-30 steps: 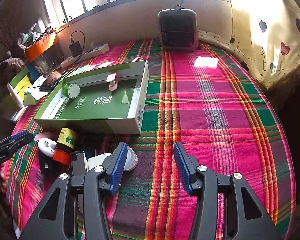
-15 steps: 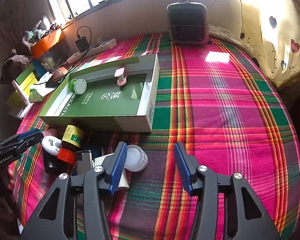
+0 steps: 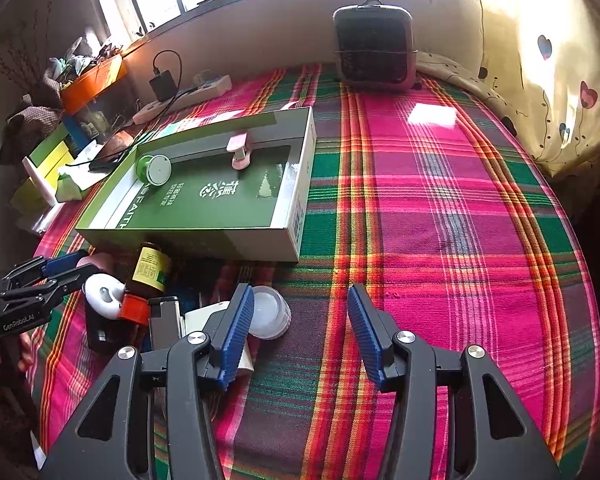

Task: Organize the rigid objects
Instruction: 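Close the left tool on the pink silicone strip while the right tool grasps the white round lid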

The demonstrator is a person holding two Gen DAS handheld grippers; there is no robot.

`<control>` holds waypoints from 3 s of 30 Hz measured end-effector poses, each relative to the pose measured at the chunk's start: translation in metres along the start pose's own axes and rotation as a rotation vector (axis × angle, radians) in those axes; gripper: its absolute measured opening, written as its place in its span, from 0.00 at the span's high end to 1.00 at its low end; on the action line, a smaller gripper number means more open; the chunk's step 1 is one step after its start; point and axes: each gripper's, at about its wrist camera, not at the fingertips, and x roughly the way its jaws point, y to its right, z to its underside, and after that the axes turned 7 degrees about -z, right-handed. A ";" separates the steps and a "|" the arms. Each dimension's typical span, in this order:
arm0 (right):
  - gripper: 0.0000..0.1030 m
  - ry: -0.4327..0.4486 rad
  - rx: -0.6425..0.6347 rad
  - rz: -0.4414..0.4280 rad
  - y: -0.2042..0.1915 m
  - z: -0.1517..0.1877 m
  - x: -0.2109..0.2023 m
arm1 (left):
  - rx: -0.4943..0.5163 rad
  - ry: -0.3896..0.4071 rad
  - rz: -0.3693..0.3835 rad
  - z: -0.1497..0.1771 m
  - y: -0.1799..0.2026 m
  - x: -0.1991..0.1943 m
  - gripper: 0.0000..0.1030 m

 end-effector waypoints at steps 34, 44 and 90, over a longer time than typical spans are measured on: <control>0.51 -0.048 -0.012 0.058 -0.003 -0.005 0.012 | -0.010 -0.001 -0.127 0.001 -0.003 0.005 0.56; 0.51 -0.044 -0.027 0.120 0.007 0.001 0.007 | -0.029 -0.003 -0.132 0.000 -0.004 0.005 0.56; 0.72 0.007 -0.017 0.152 0.014 0.009 -0.002 | -0.127 0.018 -0.190 -0.002 -0.007 0.005 0.79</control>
